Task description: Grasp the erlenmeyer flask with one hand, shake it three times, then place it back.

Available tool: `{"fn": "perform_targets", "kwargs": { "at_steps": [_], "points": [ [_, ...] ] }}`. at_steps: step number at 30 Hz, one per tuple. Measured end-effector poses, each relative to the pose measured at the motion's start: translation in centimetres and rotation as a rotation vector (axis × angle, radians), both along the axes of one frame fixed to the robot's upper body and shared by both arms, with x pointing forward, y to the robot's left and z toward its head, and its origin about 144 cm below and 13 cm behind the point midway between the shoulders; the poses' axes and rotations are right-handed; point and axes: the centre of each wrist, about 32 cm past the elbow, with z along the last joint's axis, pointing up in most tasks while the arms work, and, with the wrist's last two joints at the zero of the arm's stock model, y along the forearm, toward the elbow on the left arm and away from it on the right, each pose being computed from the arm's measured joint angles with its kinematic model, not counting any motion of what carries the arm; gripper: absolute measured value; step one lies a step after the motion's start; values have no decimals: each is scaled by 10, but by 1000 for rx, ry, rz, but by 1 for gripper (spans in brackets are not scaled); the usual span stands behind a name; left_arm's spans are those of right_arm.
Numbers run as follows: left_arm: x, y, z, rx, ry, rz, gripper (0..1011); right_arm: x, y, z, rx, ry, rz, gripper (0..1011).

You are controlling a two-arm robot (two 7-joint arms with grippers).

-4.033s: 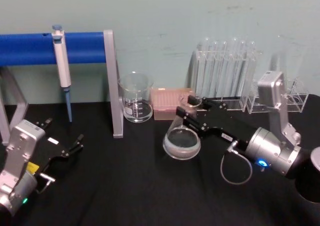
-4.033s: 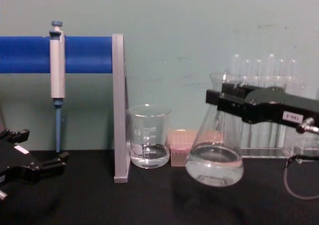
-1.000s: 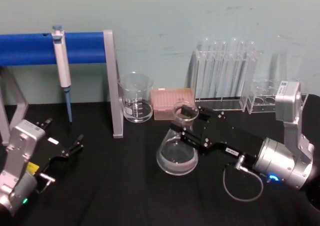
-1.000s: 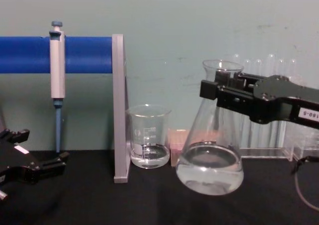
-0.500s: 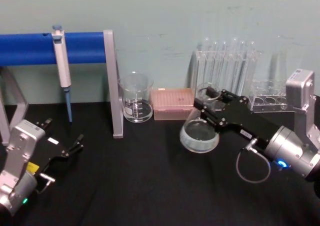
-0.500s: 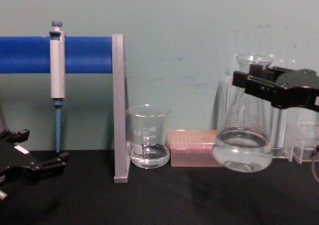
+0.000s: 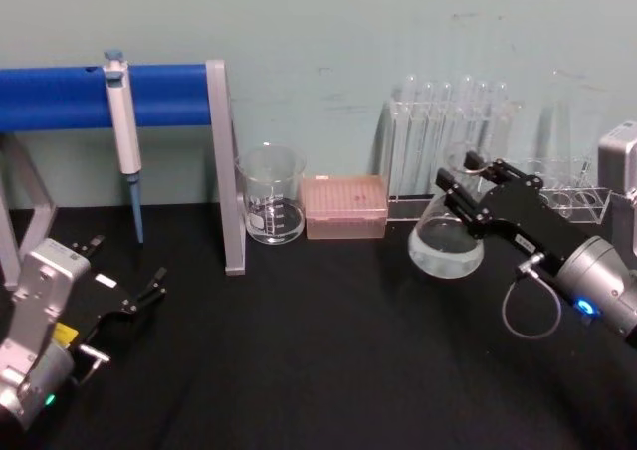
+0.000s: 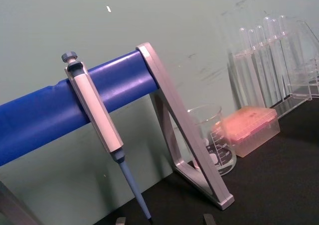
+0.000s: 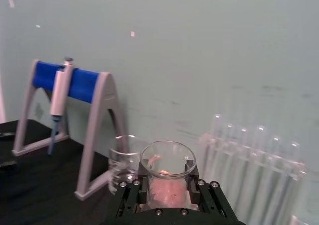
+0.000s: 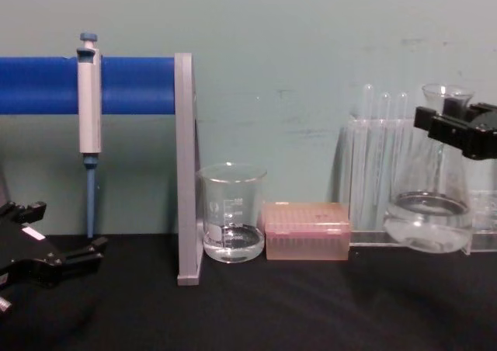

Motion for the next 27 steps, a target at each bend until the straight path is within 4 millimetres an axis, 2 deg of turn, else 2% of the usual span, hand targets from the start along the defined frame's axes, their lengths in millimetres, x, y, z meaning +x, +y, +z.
{"fn": "perform_targets", "kwargs": {
  "at_steps": [13,27],
  "points": [
    [0,0,0,0,0,0,1001,1,-3,1,6,4,-33,465],
    [0,0,0,0,0,0,1001,-2,6,0,4,9,72,465]
  ]
}}
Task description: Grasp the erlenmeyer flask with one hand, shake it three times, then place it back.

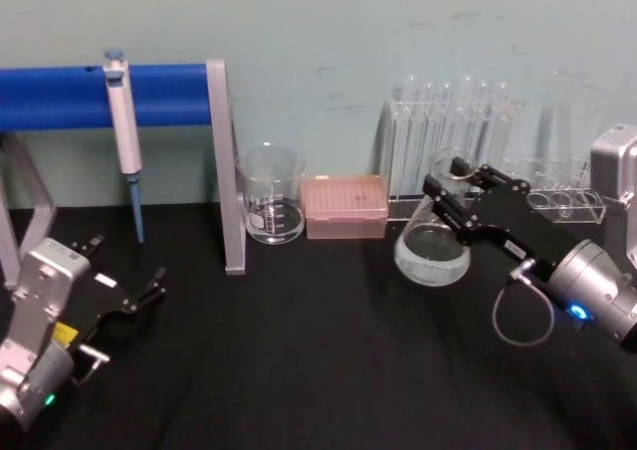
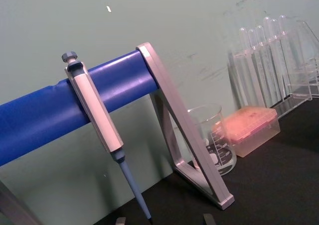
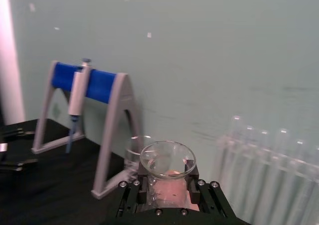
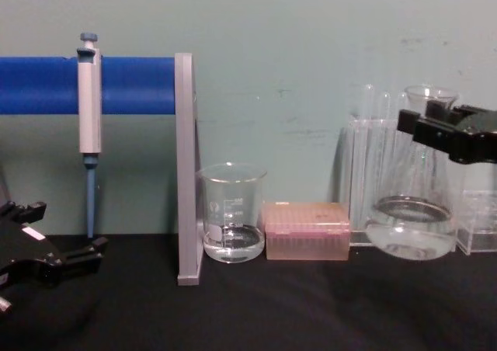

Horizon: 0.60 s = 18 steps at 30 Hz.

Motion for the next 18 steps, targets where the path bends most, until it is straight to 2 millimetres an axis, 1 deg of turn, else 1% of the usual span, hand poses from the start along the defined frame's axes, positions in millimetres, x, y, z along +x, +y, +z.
{"fn": "perform_targets", "kwargs": {
  "at_steps": [10,18],
  "points": [
    [0,0,0,0,0,0,1001,-10,15,0,-9,0,169,465],
    [0,0,0,0,0,0,1001,-15,21,-1,-8,-2,293,465]
  ]
}}
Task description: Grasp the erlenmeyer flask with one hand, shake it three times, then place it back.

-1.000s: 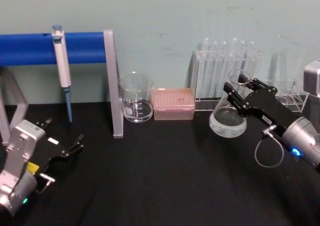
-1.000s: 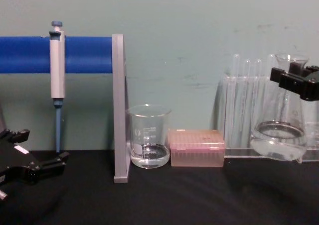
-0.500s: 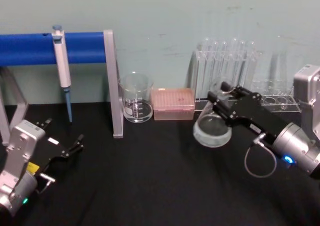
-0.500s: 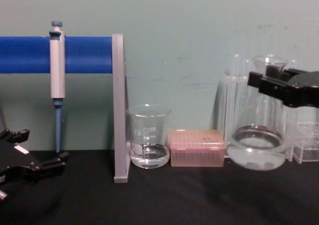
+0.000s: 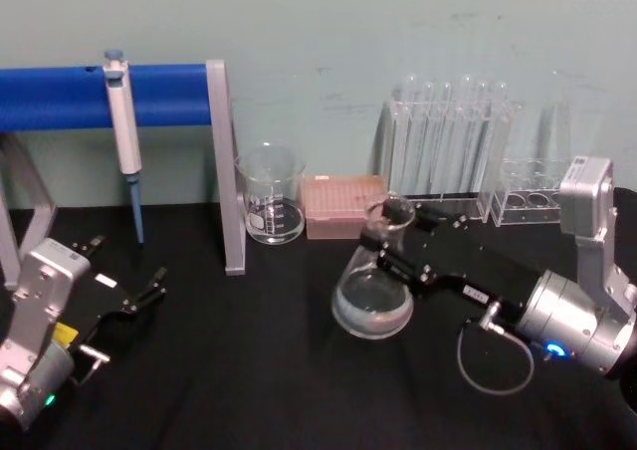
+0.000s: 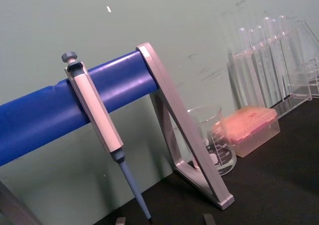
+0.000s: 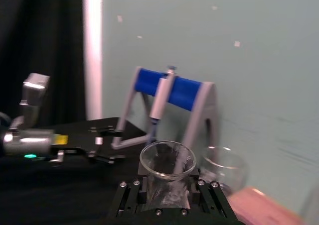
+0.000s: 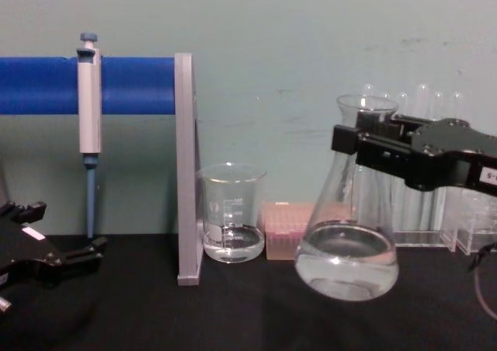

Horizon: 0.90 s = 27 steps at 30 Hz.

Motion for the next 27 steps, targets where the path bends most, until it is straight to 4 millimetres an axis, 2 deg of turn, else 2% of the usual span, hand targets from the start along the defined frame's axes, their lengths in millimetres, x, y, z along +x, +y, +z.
{"fn": "perform_targets", "kwargs": {
  "at_steps": [15,27],
  "points": [
    [0,0,0,0,0,0,1001,-4,7,1,2,11,133,465],
    [0,0,0,0,0,0,1001,-6,9,0,18,3,96,465]
  ]
}}
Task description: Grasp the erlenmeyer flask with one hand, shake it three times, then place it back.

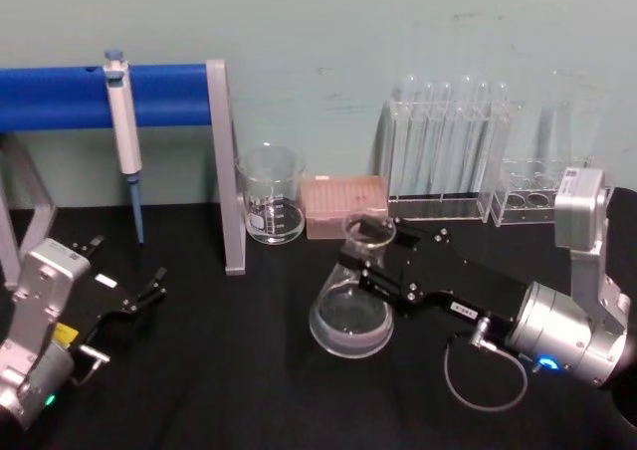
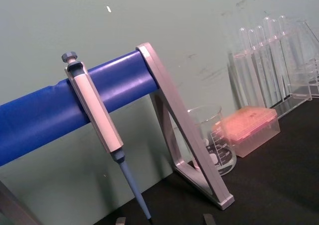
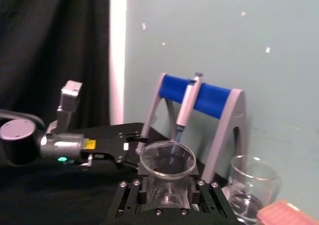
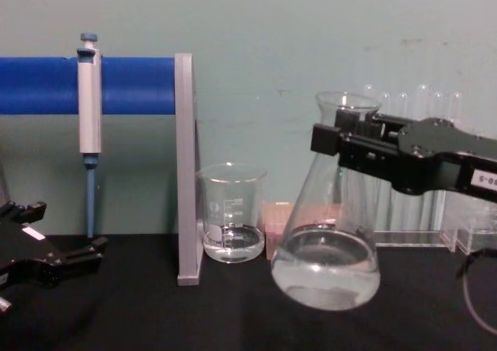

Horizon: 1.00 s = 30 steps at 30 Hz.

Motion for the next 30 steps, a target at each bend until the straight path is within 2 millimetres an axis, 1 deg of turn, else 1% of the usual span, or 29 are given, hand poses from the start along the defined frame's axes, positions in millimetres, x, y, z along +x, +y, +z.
{"fn": "perform_targets", "kwargs": {
  "at_steps": [13,16,21,22,23,24,30],
  "points": [
    [0,0,0,0,0,0,1001,-4,-2,-2,42,-15,-241,465],
    [0,0,0,0,0,0,1001,-4,-5,-2,47,-12,-331,465],
    [0,0,0,0,0,0,1001,-3,-9,-1,46,-5,-443,465],
    [0,0,0,0,0,0,1001,-3,-9,-1,46,-5,-443,465],
    [0,0,0,0,0,0,1001,-2,-12,-1,43,-1,-497,465],
    [0,0,0,0,0,0,1001,-2,-12,-1,43,-1,-497,465],
    [0,0,0,0,0,0,1001,1,-21,-1,34,9,-621,465]
  ]
}}
